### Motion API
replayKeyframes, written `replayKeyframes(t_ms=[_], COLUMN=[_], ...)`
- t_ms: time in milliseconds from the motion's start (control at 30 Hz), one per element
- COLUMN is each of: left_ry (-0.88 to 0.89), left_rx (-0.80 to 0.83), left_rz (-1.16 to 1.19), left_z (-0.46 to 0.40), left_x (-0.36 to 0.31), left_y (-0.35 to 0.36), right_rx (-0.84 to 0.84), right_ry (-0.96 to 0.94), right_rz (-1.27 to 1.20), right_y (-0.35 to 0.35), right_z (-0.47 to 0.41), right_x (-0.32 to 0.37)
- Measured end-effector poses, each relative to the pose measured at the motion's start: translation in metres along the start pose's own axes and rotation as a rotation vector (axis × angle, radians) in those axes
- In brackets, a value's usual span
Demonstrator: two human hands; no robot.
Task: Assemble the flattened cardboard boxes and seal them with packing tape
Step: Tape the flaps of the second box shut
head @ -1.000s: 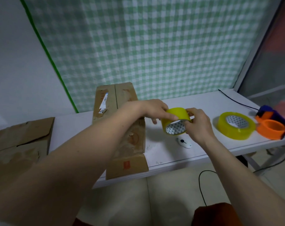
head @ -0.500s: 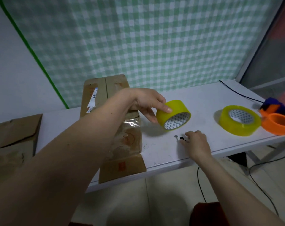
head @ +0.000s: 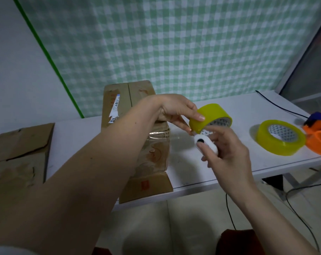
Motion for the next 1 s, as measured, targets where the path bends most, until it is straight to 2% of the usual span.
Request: replayKeyframes(t_ms=[100,200,267,367,433,667,867,1000], left_ry=[0.014,0.018,0.017,0.018,0.019,0.098,0.184,0.289], left_rx=[-0.040,-0.068,-0.065,-0.090,-0.106,-0.249,-0.450,-0.375], left_rz=[-0.065,-0.090,-0.062,-0.047,-0.005,0.114,0.146,0.321], left_z=[0.001,0.004,0.005,0.005,0.004,0.004,0.012,0.006], left_x=[-0.002,-0.002,-0.001,0.000,0.002,-0.001,-0.012,-0.014], left_y=[-0.003,-0.009,-0.010,-0.013,-0.014,-0.023,-0.022,0.028], right_rx=[-0.110,-0.102,0.006,0.266,0.318,0.165,0.179,0.052], right_ry=[-0.144,-0.228,-0.204,-0.098,-0.012,0.142,0.413,0.571], right_rz=[0.189,0.400,0.539,0.717,0.689,0.469,0.346,0.255], right_y=[0.008,0.026,0.037,0.046,0.040,0.009,-0.004,-0.023], right_z=[-0.011,-0.017,-0.017,-0.010,-0.004,-0.004,-0.002,-0.001], right_x=[0.032,0.042,0.033,0.009,-0.005,-0.028,-0.102,-0.144])
Point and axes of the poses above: each hand's wrist, its own z-axis away from the middle knuckle, its own y-axis out of the palm, x = y × z, the point moved 9 cm from there along -z, towards the middle knuckle, and after that the axes turned 10 degrees about z, right-handed, at the moved point
